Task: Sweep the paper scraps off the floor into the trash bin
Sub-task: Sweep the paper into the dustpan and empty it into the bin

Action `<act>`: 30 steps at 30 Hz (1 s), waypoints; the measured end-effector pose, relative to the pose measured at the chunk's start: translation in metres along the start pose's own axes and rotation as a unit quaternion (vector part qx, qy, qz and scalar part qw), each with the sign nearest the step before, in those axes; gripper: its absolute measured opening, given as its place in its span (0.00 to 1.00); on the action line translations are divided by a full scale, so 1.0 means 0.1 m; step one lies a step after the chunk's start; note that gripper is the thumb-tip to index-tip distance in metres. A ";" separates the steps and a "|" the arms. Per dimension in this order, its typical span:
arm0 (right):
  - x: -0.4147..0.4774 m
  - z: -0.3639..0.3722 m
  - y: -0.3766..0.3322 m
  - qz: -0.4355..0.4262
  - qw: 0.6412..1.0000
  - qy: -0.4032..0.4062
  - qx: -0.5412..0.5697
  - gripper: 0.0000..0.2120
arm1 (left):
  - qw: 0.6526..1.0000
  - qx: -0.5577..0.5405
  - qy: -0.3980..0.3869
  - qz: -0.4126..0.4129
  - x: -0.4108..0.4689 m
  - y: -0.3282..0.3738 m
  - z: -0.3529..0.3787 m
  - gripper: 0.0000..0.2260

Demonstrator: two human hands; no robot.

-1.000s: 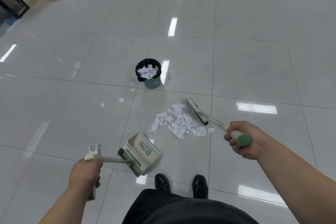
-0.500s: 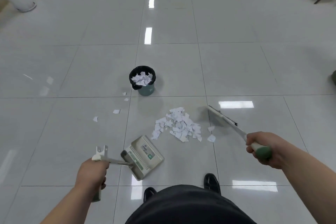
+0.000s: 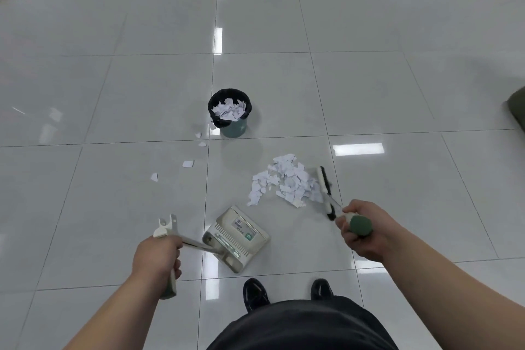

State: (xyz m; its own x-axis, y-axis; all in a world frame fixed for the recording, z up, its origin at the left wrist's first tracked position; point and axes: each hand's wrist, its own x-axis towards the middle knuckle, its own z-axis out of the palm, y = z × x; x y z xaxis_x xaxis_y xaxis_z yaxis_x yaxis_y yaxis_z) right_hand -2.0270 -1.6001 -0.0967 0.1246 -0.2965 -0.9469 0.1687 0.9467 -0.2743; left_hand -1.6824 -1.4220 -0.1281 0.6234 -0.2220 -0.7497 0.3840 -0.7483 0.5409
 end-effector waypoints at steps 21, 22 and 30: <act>0.08 0.66 -0.24 -0.081 0.990 0.027 -0.109 0.12 | 0.997 -0.075 0.004 -0.022 0.36 0.21 0.28 0.03; 0.19 0.69 -0.29 -0.084 0.985 0.041 -0.143 0.11 | 0.997 -0.080 0.005 -0.022 0.37 0.24 0.34 0.03; 0.97 0.89 -0.35 -0.069 0.924 0.039 -0.375 0.06 | 0.997 -0.073 0.013 -0.020 0.45 0.38 0.69 0.05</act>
State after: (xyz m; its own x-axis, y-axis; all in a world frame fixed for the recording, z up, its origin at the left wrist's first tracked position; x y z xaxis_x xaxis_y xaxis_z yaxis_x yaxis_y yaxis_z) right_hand -1.9343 -1.6733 -0.1641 0.0764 -0.4394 -0.8950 -0.5509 0.7296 -0.4052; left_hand -1.6859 -1.5037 -0.1676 0.6222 -0.1763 -0.7627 0.5026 -0.6570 0.5619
